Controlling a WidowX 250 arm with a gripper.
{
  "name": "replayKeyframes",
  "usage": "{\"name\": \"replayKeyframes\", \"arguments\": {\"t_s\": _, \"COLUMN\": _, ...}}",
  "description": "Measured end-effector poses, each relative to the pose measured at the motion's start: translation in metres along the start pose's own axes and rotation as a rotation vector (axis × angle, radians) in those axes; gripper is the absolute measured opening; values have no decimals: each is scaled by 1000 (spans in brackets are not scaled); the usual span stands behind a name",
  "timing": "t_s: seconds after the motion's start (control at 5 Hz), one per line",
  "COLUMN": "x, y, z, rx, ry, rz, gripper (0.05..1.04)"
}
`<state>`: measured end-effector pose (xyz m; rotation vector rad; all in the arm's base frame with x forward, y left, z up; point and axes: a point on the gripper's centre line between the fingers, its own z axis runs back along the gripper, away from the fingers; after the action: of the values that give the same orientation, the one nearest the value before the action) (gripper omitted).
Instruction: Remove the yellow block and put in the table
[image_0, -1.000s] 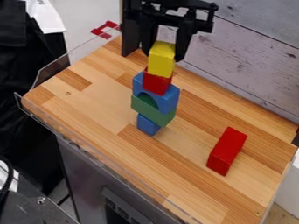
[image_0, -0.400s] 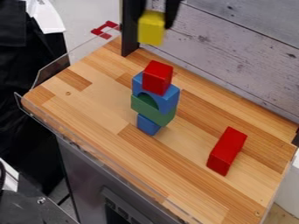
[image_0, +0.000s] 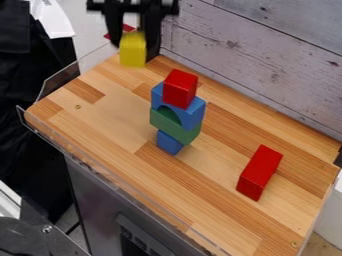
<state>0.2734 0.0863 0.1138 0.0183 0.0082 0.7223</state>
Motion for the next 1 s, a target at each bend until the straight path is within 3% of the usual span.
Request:
{"name": "replayKeyframes", "arguments": {"t_s": 0.4, "x": 14, "y": -2, "z": -53, "rx": 72, "ry": -31, "rz": 135, "gripper": 546}}
{"name": "replayKeyframes", "arguments": {"t_s": 0.6, "x": 17, "y": -8, "z": -73, "rx": 57, "ry": -21, "rz": 192, "gripper": 546}}
{"name": "replayKeyframes", "arguments": {"t_s": 0.8, "x": 17, "y": -13, "z": -86, "rx": -23, "ry": 3, "rz": 193, "gripper": 546}}
{"name": "replayKeyframes", "arguments": {"t_s": 1.0, "x": 23, "y": -7, "z": -91, "rx": -64, "ry": 5, "rz": 223, "gripper": 546}}
